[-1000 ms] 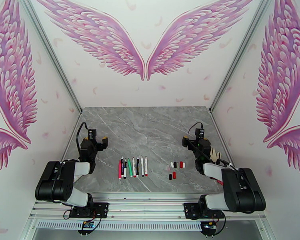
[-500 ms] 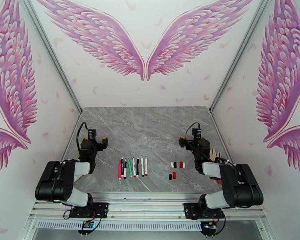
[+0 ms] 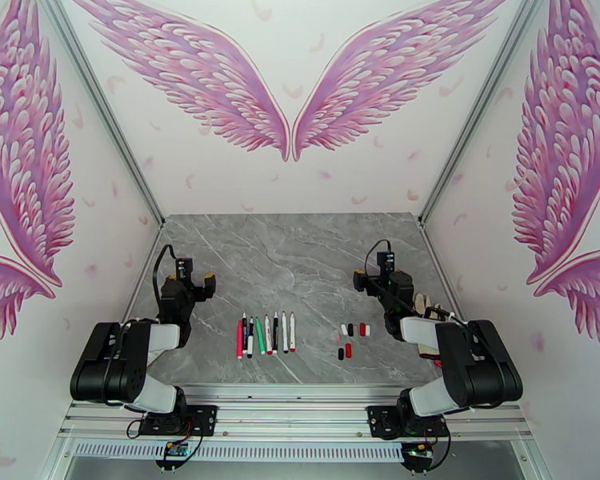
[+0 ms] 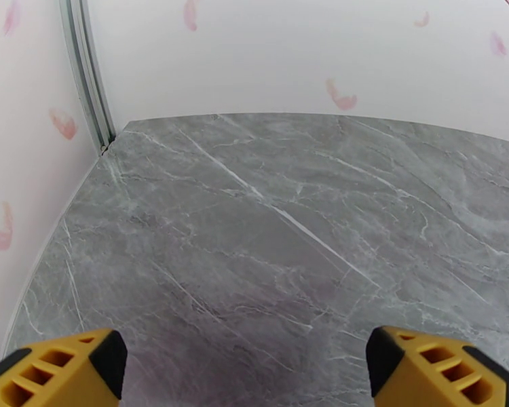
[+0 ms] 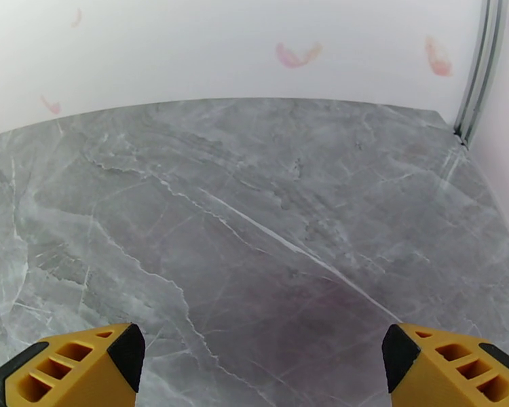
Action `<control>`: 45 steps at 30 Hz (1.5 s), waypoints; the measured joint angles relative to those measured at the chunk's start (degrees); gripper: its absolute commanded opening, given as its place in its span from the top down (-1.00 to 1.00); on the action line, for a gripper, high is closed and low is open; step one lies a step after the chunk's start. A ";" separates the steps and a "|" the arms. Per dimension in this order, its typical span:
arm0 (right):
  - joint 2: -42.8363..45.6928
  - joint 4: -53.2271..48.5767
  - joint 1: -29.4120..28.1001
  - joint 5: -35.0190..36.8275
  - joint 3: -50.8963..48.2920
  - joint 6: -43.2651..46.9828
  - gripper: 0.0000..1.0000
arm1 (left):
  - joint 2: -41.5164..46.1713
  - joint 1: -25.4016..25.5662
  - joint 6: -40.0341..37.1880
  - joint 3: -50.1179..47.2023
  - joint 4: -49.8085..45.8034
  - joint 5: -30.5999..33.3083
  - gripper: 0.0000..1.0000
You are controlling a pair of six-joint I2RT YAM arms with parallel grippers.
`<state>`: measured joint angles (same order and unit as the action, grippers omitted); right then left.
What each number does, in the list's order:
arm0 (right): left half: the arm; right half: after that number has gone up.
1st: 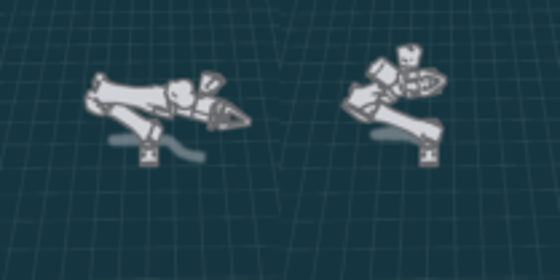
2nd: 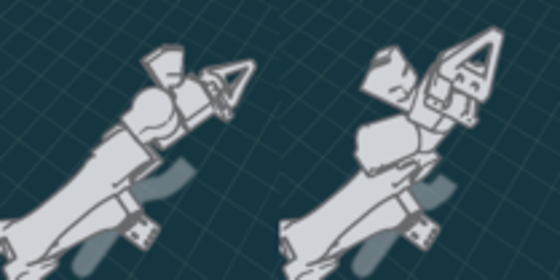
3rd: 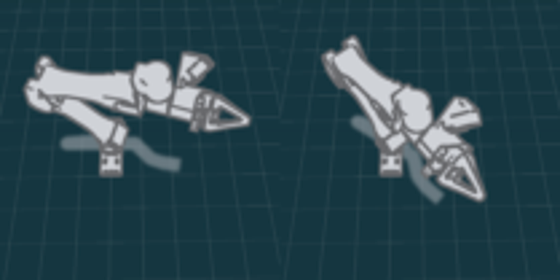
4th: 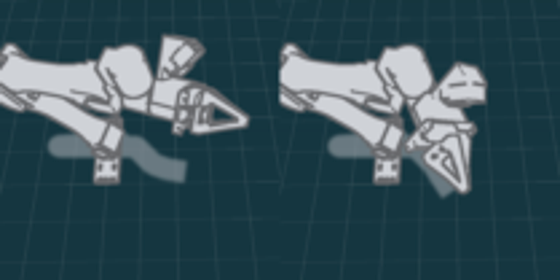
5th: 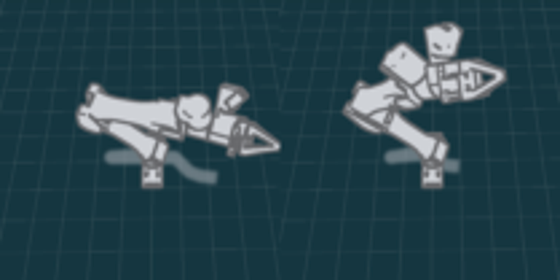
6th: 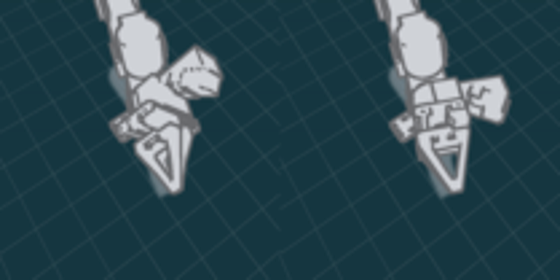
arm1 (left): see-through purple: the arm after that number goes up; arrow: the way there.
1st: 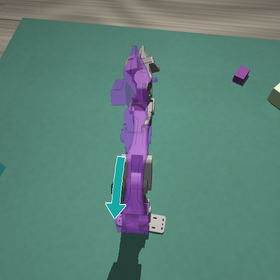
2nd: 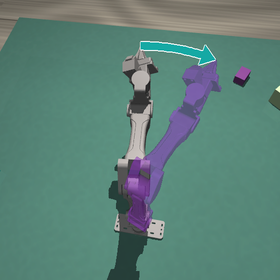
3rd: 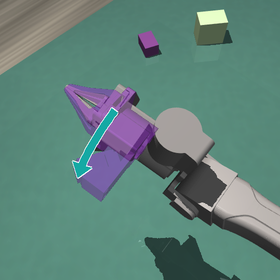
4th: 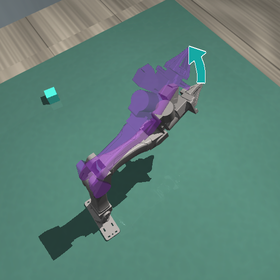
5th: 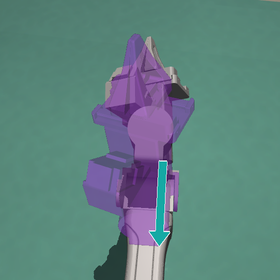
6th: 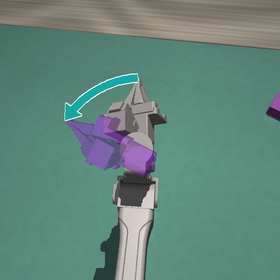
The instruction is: Open the pen caps
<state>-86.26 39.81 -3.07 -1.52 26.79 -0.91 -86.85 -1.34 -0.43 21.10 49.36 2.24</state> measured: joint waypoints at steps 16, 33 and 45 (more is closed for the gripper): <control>-1.84 9.86 0.00 -0.52 -5.57 1.77 -0.98 | 0.00 0.00 0.00 0.02 0.00 0.00 -0.98; -1.84 9.77 -0.15 -0.61 -5.05 2.23 -0.98 | 0.00 0.00 0.00 0.02 0.02 0.15 -0.98; -1.84 9.46 -0.15 -0.44 -5.05 2.23 -0.98 | 0.00 0.02 0.02 0.02 0.00 0.17 -0.98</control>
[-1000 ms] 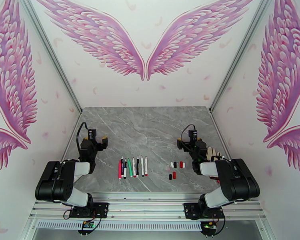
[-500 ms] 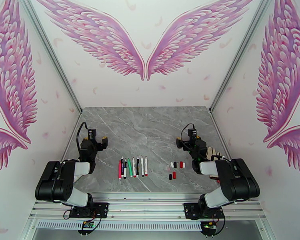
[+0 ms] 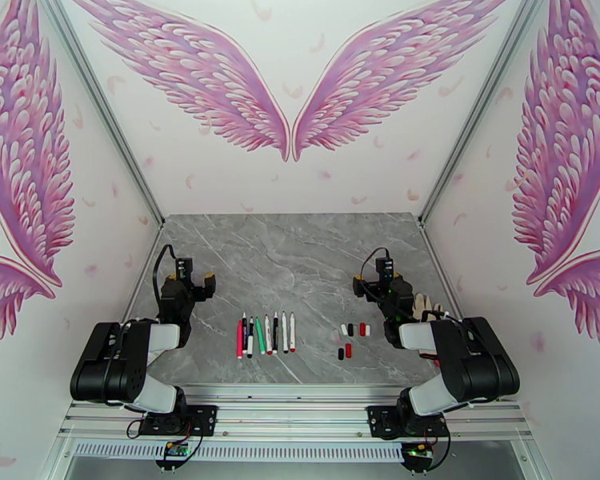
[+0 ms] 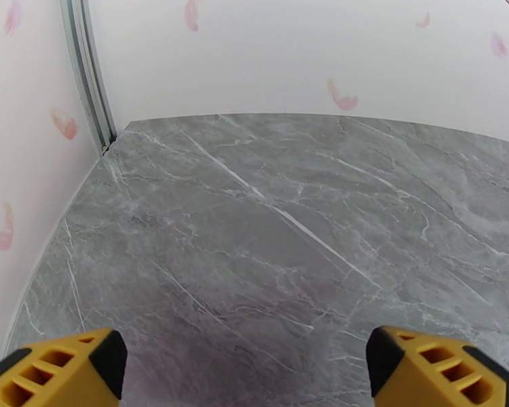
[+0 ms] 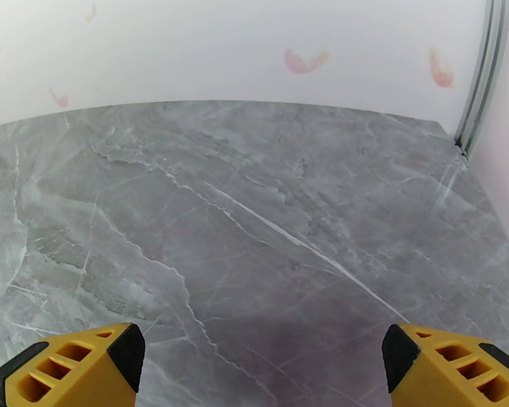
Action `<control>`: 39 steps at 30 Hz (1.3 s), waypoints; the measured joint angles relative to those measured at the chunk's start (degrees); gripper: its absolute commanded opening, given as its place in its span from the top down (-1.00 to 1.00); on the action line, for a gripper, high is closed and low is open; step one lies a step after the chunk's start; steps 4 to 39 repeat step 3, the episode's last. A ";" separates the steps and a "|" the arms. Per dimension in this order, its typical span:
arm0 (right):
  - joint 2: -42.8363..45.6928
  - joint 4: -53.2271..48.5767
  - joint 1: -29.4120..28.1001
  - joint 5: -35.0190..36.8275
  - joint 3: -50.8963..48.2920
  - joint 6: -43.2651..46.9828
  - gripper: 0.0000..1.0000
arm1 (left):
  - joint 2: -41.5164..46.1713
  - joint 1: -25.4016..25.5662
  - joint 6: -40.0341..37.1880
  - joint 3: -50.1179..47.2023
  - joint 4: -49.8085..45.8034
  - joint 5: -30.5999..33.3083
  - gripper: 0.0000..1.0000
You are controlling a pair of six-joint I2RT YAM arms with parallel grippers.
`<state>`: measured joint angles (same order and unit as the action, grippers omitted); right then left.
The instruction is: Open the pen caps
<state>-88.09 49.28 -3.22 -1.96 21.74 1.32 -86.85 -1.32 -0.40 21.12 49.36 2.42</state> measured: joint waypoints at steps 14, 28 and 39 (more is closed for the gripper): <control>0.00 0.00 0.00 0.00 0.00 0.00 -0.98 | 0.00 -0.02 0.00 0.00 0.00 0.00 -0.97; 0.00 0.00 0.00 0.00 0.00 0.00 -0.98 | 0.00 -0.02 0.00 0.00 0.00 0.00 -0.97; 0.00 0.00 0.00 0.00 0.00 0.00 -0.98 | 0.00 -0.02 0.00 0.00 0.00 0.00 -0.97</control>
